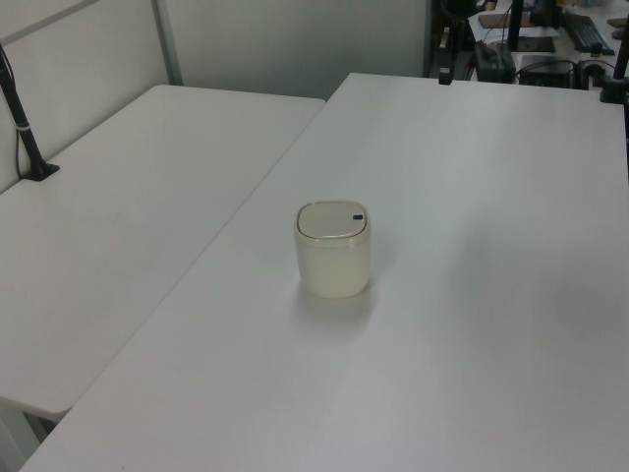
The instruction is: Close the trash bin
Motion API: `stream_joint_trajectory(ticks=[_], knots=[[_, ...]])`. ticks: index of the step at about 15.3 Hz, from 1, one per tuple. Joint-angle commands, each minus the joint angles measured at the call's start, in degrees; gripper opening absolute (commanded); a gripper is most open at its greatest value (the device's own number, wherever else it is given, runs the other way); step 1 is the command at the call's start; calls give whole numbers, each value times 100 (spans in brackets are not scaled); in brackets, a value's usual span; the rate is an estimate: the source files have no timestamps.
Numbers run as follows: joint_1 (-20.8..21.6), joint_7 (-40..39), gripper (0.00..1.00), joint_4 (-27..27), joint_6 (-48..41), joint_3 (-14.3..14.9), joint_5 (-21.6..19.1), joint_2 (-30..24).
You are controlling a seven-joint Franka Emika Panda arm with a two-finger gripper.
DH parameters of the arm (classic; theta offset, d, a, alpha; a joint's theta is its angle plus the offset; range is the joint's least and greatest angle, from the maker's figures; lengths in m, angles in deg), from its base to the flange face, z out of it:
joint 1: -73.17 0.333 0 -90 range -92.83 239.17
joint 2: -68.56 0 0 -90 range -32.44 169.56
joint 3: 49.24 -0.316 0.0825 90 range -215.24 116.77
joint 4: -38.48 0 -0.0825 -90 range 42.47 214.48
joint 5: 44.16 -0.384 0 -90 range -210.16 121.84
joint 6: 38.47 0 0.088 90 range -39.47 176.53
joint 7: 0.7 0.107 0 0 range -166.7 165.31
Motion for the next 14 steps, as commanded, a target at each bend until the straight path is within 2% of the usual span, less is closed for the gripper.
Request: stream_joint_trajectory(ticks=[1,2,3,5,6,14], knots=[[71,-7,41,191,-166,-11,-79,-132],[72,-59,66,191,-201,-11,-70,-141],[63,-60,72,183,-228,-3,-53,-132],[71,-60,98,191,-228,-11,0,-141],[72,-60,100,191,-228,-11,35,-132],[45,10,100,174,-237,-11,44,-149]])
